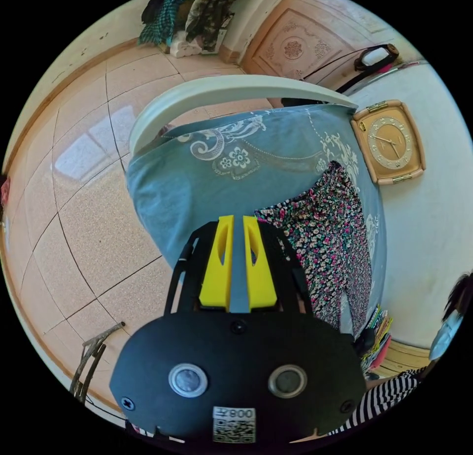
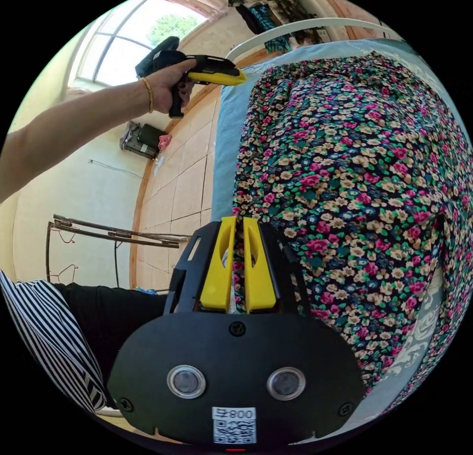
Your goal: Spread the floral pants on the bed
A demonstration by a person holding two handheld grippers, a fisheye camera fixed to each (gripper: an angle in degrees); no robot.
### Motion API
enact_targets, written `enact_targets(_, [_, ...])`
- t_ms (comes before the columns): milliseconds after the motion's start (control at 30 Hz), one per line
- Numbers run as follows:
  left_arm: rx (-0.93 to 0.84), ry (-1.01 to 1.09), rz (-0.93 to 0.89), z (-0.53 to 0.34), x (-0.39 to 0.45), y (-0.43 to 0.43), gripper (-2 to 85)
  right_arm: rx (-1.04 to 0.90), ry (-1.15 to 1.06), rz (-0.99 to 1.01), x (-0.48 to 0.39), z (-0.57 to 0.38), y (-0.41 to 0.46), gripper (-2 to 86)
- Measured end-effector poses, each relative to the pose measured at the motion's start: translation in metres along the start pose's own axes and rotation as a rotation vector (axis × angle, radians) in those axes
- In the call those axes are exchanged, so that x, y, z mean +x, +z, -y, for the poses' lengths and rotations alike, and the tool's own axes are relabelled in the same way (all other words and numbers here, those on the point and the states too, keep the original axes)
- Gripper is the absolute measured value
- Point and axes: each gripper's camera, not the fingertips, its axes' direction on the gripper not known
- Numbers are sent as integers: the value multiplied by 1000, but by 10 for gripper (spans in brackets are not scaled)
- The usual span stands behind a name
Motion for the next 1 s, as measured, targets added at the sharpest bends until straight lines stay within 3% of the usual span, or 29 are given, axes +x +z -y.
enact_targets(167, [-7, 212, -108, 9, 76, 13, 19, 124, 80, 94, 14, -23, -60, 25])
enact_targets(333, [-144, 664, -154, 21, 237, 68, 8, 202, 187, 97, 34, -68, -122, 18])
enact_targets(533, [-246, 1042, -15, 16, 399, 141, 17, 279, 411, -219, 73, -131, -226, 12])
enact_targets(767, [-329, 1247, 151, 3, 507, 205, 78, 171, 583, -576, 113, -191, -333, 48])
enact_targets(1000, [-423, 1384, 280, -22, 577, 260, 94, 26, 649, -557, 130, -224, -374, 70])
